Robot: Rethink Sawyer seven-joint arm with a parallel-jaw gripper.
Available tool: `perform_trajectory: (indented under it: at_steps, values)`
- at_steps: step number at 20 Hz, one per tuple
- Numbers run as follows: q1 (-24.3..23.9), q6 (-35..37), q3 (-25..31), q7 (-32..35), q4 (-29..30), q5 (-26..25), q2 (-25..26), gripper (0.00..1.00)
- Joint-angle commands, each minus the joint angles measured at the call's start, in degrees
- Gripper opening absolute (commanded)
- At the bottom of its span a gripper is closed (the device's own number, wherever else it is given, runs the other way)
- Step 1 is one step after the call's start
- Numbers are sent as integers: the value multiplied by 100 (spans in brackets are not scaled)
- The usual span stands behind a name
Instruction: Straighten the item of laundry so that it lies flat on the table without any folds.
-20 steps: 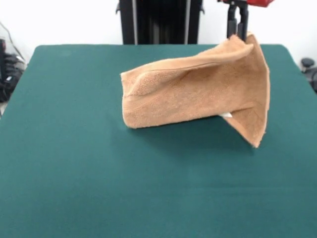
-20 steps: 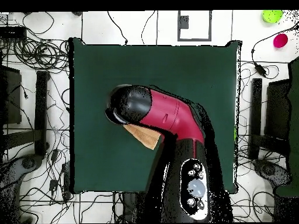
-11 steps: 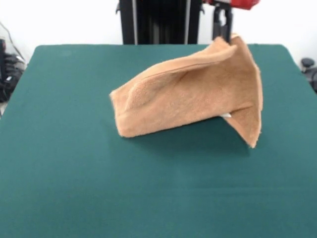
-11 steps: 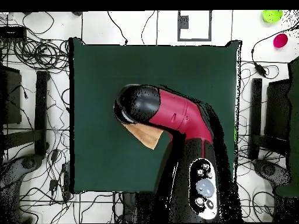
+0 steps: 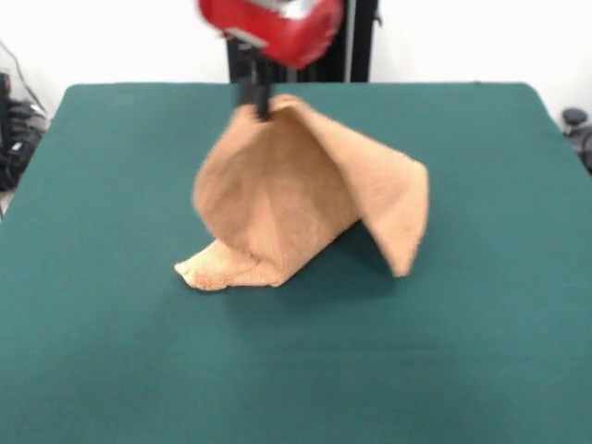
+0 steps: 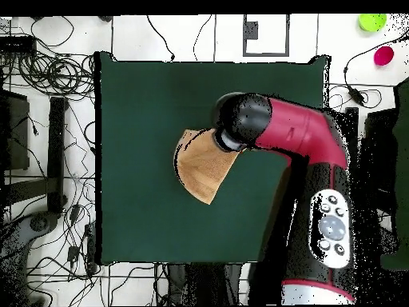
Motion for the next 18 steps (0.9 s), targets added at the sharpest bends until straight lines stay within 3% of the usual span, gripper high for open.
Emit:
perform_trajectory:
  at_steps: [1,7,18]
  values:
    - [-328,677,820,-1446,-917,-509,846,0]
    - [-593,411,1267,-1615,-1236,-550,1189,0]
    - [-610,307,1362,-1346,-1076,-731,1125,0]
